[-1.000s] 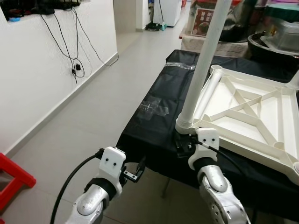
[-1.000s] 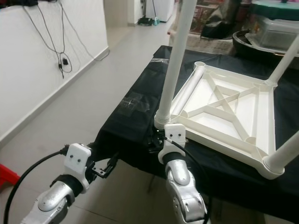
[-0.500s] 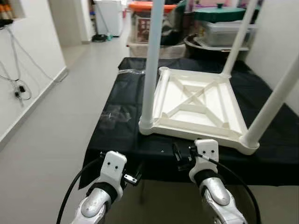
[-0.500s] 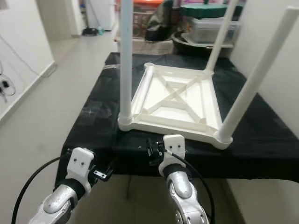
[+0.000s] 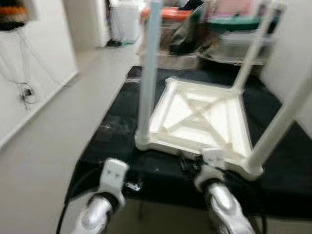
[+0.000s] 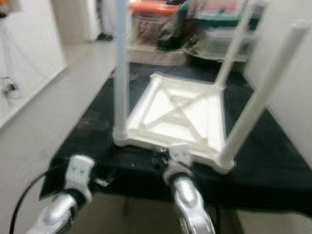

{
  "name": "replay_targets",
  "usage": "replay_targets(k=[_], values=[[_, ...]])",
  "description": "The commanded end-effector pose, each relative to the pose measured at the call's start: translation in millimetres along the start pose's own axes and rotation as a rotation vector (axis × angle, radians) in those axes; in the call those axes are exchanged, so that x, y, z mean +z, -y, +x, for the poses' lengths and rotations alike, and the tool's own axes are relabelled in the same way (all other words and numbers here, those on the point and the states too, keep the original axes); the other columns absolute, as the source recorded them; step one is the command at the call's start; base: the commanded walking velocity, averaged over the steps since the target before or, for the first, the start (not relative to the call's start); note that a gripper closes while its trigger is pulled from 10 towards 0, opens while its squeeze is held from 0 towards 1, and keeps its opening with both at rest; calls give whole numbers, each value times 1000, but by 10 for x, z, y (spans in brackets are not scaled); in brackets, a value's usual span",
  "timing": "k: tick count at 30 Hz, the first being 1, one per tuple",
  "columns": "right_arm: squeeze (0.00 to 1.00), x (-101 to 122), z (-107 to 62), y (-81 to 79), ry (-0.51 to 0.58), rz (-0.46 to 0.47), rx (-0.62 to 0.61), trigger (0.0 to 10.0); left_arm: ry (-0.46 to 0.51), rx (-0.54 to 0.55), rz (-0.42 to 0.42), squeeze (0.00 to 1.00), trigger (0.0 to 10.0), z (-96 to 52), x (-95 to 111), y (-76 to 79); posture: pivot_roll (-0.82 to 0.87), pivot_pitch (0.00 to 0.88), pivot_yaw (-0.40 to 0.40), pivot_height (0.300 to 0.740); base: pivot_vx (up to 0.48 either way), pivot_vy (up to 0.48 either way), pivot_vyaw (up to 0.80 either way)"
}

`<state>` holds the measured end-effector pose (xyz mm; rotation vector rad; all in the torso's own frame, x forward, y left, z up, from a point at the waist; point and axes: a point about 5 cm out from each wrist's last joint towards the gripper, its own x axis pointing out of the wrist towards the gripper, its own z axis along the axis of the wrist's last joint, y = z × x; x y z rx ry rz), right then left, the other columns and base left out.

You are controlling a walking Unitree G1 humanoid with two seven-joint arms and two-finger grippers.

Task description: Building children table

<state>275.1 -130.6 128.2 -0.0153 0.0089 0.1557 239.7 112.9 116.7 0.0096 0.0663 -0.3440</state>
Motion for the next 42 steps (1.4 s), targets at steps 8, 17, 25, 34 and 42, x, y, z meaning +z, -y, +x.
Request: replay_targets(k=[8, 17, 25, 34, 42], values=[[0, 57, 147, 111, 9, 6, 92, 10000, 4, -7, -5, 0, 10000, -12, -3, 18, 102, 59, -45, 740, 0, 0, 0], [0, 369, 737, 470, -106, -132, 277, 10000, 11, -59, -2, 0, 10000, -35, 34, 113, 98, 87, -46, 740, 0, 0, 0], [0, 574, 983, 591, -346, -279, 537, 10000, 16, -122, 15, 0, 10000, -130, 87, 265, 112, 137, -74, 740, 0, 0, 0], [0, 657, 1038, 573, -479, -389, 745, 10000, 14, -136, 8, 0, 10000, -196, 110, 358, 110, 153, -94, 740, 0, 0, 0], [0, 590, 1019, 555, -543, -436, 808, 10000, 8, -140, 2, 0, 10000, -210, 102, 366, 106, 149, -95, 740, 0, 0, 0]])
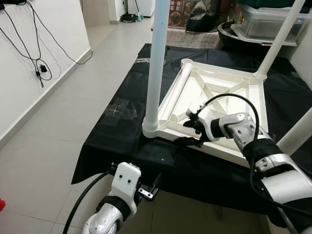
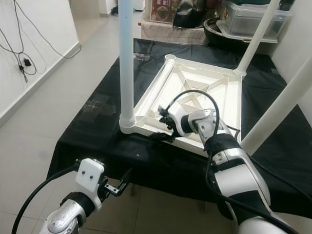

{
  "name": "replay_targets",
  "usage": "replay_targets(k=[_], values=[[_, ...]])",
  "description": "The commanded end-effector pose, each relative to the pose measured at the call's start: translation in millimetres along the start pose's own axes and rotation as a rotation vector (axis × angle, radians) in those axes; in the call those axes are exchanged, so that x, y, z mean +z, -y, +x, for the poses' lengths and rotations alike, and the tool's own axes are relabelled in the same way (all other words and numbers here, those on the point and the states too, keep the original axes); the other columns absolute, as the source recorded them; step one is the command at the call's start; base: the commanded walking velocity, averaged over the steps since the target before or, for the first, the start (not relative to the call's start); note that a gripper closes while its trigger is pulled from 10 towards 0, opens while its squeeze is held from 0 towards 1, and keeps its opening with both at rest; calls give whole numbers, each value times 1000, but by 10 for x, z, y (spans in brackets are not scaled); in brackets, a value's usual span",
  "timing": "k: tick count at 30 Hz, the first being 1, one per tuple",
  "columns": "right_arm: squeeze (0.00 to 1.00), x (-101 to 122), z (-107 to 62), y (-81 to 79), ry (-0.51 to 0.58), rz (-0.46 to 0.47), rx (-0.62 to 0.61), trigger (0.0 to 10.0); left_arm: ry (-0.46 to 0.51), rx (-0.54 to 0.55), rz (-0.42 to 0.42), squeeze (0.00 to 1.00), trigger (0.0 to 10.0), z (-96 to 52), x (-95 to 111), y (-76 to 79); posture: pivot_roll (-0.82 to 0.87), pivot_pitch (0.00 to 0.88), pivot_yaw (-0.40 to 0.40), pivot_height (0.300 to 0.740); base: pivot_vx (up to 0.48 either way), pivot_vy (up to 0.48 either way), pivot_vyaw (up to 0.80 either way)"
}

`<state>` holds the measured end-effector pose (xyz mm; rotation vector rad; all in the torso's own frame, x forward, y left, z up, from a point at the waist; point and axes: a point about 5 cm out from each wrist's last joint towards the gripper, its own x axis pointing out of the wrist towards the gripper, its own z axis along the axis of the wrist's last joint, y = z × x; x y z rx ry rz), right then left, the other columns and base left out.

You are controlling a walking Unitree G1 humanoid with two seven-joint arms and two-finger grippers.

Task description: Building children table

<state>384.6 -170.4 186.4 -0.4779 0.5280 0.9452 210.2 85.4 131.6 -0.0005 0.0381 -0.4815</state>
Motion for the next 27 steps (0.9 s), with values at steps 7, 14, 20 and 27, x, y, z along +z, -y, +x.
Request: replay_targets(k=[7, 14, 20, 27], values=[[0, -103, 92, -65, -144, -79, 57, 0, -33, -9, 2, 0, 10000, -3, -44, 14, 101, 152, -96, 740, 0, 0, 0], [0, -147, 153, -93, -211, -144, 68, 0, -35, -7, 5, 0, 10000, 5, -41, 11, 101, 156, -95, 740, 0, 0, 0], [0, -79, 156, -95, -206, -189, 89, 0, -35, -1, 6, 0, 10000, 12, -33, -7, 99, 157, -96, 740, 0, 0, 0], [0, -67, 104, -92, -231, -259, 153, 0, -37, 1, 6, 0, 10000, 25, -32, -22, 97, 154, -95, 740, 0, 0, 0]])
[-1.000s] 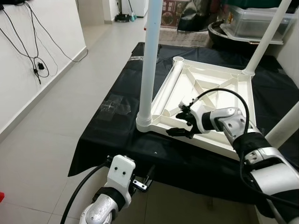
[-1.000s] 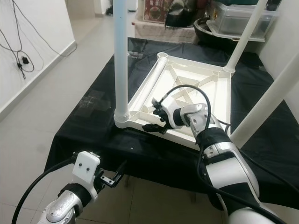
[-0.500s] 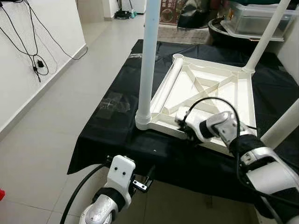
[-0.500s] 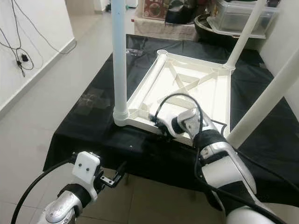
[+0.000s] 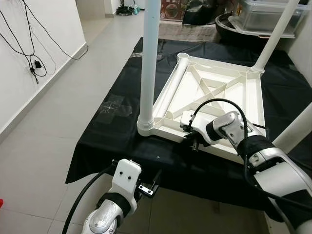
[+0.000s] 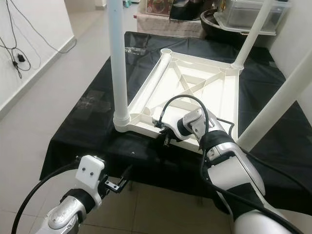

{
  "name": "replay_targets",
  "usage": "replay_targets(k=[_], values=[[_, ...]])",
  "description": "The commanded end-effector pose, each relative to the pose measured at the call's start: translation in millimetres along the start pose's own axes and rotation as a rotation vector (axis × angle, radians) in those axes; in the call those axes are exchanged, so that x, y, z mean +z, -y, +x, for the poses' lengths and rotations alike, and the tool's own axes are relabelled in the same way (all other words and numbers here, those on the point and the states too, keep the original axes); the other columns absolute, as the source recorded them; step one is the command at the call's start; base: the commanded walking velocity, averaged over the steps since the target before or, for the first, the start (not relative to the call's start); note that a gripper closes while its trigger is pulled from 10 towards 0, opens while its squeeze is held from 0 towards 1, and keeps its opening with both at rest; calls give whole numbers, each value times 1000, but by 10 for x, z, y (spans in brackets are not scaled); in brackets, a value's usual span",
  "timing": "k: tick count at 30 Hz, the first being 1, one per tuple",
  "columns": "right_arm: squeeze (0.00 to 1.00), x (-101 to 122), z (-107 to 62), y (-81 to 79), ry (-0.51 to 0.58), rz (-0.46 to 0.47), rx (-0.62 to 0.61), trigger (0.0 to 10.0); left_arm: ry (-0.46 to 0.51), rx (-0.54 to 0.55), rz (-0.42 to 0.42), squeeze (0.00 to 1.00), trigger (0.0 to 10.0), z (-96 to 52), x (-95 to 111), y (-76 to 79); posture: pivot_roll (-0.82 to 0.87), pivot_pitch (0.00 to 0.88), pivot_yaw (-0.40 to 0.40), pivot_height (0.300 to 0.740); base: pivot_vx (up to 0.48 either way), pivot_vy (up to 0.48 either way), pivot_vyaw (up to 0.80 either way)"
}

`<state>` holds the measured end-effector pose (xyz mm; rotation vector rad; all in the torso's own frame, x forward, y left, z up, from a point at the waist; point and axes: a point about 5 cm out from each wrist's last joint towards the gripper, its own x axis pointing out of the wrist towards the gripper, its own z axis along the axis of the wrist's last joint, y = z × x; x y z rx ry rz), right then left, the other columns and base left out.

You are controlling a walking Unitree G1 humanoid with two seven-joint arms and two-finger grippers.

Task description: Building children table

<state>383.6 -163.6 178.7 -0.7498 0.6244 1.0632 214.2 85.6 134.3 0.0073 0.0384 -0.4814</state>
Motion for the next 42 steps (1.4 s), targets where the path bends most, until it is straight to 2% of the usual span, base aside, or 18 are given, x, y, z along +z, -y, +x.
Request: replay_targets(k=[1, 6, 10, 20, 25, 26, 28, 29, 35, 36, 42], values=[[0, -33, 15, -54, -36, -67, 82, 0, -36, 0, 0, 0, 10000, -7, -62, -1, 96, 153, -93, 740, 0, 0, 0], [0, -44, -9, -71, -38, -102, 126, 0, -39, -1, 0, 0, 10000, -4, -65, -1, 97, 154, -93, 740, 0, 0, 0], [0, -105, -69, -81, -86, -152, 182, 0, -41, -3, 0, 0, 10000, 2, -69, -3, 94, 153, -92, 740, 0, 0, 0], [0, -166, -132, -98, -143, -218, 248, 0, -44, -3, -1, 0, 10000, 13, -83, -6, 93, 150, -93, 740, 0, 0, 0], [0, -175, -132, -94, -154, -225, 241, 0, -45, -3, -1, 0, 10000, 15, -86, -8, 90, 149, -91, 740, 0, 0, 0], [0, -177, -131, -95, -156, -231, 242, 784, -46, -3, -1, 0, 10000, 17, -90, -8, 89, 149, -91, 740, 0, 0, 0], [0, -177, -131, -95, -156, -231, 242, 784, -46, -3, -1, 0, 10000, 17, -90, -8, 89, 149, -91, 740, 0, 0, 0], [0, -173, -123, -98, -152, -232, 242, 10000, -47, -4, 0, 0, 10000, 19, -93, -10, 92, 145, -89, 740, 0, 0, 0], [0, -123, -114, -110, -102, -231, 255, 10000, -48, -6, 1, 0, 10000, 24, -101, -20, 93, 138, -84, 740, 0, 0, 0], [1000, -111, -125, -111, -83, -228, 262, 10000, -49, -6, 3, 0, 10000, 27, -105, -25, 93, 135, -82, 740, 0, 0, 0], [1000, -120, -205, -96, -46, -227, 269, 10000, -52, -7, 10, 0, 10000, 43, -121, -46, 93, 119, -75, 740, 0, 0, 0]])
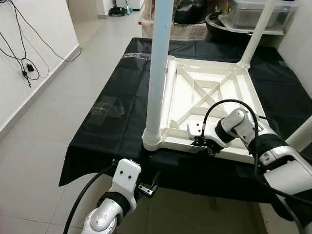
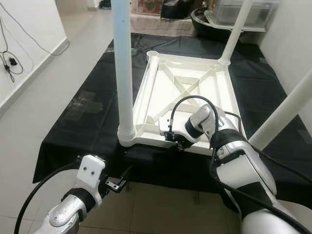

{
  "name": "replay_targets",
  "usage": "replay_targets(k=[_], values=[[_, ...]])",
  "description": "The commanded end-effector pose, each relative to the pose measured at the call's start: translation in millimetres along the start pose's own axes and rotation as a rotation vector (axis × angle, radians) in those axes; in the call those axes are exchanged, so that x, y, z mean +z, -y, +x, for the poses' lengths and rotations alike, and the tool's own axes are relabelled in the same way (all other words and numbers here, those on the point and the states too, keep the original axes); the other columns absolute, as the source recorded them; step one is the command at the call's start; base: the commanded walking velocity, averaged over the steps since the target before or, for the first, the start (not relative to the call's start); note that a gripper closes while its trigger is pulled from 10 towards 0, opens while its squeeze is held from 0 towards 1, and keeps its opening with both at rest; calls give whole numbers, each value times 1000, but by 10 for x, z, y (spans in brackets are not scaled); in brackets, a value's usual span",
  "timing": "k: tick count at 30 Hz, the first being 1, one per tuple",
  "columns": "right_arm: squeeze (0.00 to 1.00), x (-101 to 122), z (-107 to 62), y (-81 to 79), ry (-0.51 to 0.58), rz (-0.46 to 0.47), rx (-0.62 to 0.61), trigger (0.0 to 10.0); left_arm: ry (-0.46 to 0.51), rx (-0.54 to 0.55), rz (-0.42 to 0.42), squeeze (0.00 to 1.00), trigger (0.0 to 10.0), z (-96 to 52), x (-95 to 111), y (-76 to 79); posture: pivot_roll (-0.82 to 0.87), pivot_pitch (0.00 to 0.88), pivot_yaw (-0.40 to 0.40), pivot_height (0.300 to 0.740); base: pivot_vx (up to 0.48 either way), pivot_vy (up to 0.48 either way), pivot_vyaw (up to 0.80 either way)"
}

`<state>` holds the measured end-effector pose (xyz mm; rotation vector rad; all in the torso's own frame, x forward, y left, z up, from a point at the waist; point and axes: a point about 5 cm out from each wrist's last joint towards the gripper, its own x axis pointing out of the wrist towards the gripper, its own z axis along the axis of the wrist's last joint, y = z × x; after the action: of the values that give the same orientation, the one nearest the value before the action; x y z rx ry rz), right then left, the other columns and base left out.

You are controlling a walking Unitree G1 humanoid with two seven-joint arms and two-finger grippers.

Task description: Building children table

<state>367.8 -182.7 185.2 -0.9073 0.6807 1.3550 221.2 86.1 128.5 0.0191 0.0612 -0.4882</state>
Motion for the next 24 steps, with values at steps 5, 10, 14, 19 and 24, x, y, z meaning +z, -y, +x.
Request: replay_targets(k=[5, 10, 14, 19, 24], values=[[0, -21, -142, -1, 60, -2, -28, 10000, -33, -7, 12, 0, 10000, 7, -93, -34, 89, 96, -66, 740, 0, 0, 0], [0, -60, -349, -15, 143, 23, -64, 10000, -41, -14, 20, 0, 10000, 34, -124, -59, 86, 70, -57, 740, 0, 0, 0], [0, -88, -518, -54, 372, 121, -113, 10000, -46, -18, 20, 0, 10000, 54, -152, -71, 76, 54, -51, 740, 0, 0, 0], [0, -67, -518, -52, 570, 200, -163, 10000, -45, -22, 18, 0, 10000, 66, -164, -69, 76, 48, -47, 740, 0, 0, 0], [333, 23, -433, 13, 679, 250, -226, 10000, -44, -24, 18, 0, 10000, 64, -164, -65, 82, 47, -48, 740, 0, 0, 0]])
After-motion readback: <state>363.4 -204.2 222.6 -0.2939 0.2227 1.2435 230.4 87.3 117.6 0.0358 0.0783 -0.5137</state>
